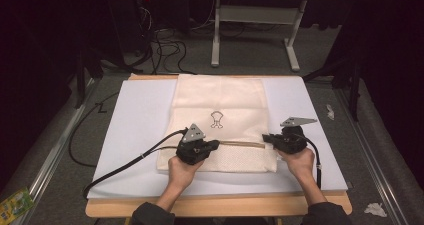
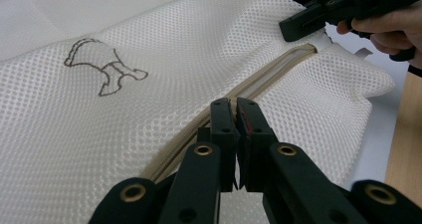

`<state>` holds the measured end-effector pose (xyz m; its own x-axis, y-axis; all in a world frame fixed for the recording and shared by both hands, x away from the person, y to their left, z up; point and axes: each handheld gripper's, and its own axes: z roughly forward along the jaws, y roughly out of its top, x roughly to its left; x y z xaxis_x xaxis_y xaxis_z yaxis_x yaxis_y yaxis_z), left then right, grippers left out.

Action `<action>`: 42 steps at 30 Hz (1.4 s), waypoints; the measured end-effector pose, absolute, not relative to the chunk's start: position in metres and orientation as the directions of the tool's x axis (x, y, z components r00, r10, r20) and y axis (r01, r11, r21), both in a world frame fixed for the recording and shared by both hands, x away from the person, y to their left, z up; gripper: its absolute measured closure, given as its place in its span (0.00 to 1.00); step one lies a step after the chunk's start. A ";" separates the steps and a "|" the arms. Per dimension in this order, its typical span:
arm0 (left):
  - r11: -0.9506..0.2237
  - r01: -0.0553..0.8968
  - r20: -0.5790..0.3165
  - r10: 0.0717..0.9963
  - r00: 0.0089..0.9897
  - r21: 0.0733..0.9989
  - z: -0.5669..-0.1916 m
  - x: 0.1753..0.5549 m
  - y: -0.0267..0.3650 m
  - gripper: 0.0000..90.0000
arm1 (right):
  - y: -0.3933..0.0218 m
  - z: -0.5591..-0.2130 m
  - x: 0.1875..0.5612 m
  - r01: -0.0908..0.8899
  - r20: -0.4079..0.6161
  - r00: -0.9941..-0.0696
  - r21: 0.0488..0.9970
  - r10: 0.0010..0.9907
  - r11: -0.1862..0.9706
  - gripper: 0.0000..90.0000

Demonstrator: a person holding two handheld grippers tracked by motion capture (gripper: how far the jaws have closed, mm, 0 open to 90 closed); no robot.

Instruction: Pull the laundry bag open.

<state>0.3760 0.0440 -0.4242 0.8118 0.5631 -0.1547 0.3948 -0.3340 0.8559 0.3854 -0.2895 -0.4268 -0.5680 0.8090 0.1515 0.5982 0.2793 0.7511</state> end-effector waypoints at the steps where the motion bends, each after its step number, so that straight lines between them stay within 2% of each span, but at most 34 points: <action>1: -0.331 0.396 -0.158 0.563 0.811 0.857 -0.424 0.376 0.045 0.97 | -0.290 -0.427 0.386 0.598 0.149 -0.567 0.751 0.810 0.280 0.98; 42: -0.281 0.404 -0.162 0.611 0.775 0.871 -0.417 0.375 0.077 0.97 | -0.290 -0.426 0.387 0.595 0.142 -0.563 0.754 0.814 0.280 0.98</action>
<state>0.3750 0.0770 -0.4166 0.7747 0.6113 -0.1620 0.4038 -0.2811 0.8706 0.3867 -0.2902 -0.4258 -0.5631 0.8141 0.1418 0.5945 0.2799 0.7538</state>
